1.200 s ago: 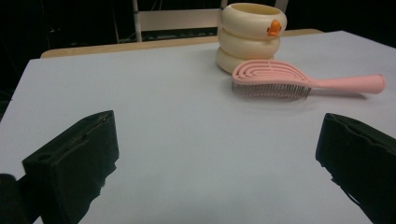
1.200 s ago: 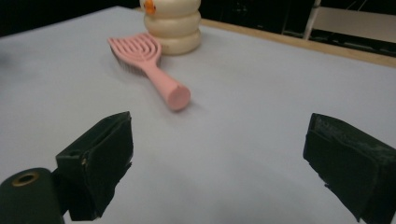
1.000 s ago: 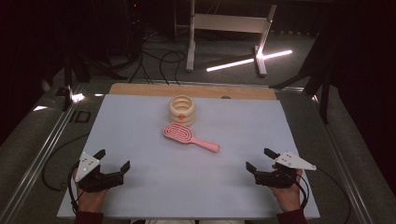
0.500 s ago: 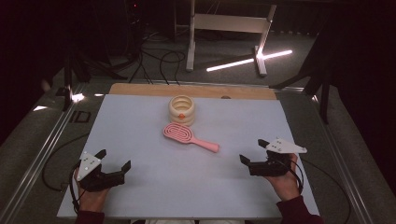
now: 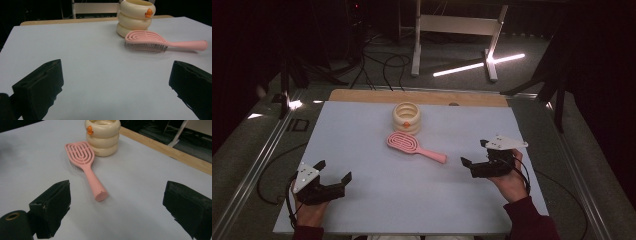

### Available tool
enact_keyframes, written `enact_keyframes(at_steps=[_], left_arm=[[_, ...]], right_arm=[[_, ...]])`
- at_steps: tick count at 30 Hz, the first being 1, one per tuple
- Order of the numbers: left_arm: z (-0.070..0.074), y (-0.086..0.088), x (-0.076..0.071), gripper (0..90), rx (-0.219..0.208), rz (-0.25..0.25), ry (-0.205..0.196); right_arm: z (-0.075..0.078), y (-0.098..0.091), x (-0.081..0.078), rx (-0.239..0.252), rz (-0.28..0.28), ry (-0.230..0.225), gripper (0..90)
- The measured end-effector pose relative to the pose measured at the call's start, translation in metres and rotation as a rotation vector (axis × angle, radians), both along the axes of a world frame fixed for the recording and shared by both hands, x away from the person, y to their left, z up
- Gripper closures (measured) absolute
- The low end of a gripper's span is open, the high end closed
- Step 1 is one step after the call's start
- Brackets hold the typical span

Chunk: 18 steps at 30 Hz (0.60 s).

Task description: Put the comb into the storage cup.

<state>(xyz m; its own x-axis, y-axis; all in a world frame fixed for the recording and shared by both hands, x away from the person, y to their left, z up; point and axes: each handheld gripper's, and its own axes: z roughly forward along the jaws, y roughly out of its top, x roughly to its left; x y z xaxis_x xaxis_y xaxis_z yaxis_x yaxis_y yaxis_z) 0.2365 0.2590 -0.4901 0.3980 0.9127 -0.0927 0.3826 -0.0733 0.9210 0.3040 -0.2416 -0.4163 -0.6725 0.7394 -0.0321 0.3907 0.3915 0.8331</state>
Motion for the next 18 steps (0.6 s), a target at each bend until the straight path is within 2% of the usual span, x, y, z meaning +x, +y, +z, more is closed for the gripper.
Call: enact_keyframes(at_steps=[1, 7, 15, 18], left_arm=[[0.000, 0.000, 0.000, 0.0, 0.000, 0.001, 0.000], [0.000, 0.000, 0.000, 0.5, 0.003, 0.004, 0.003], [-0.001, 0.002, 0.000, 0.3, -0.011, 0.011, 0.002], [-0.002, 0.002, 0.000, 0.3, -0.012, 0.013, 0.003]], right_arm=[[0.001, 0.003, 0.004, -0.020, 0.005, 0.010, 7.8], [0.004, 0.013, 0.012, -0.045, 0.032, 0.010, 7.9], [0.006, 0.031, 0.024, -0.111, 0.074, 0.023, 7.9], [0.007, 0.035, 0.027, -0.120, 0.086, 0.025, 7.9]])
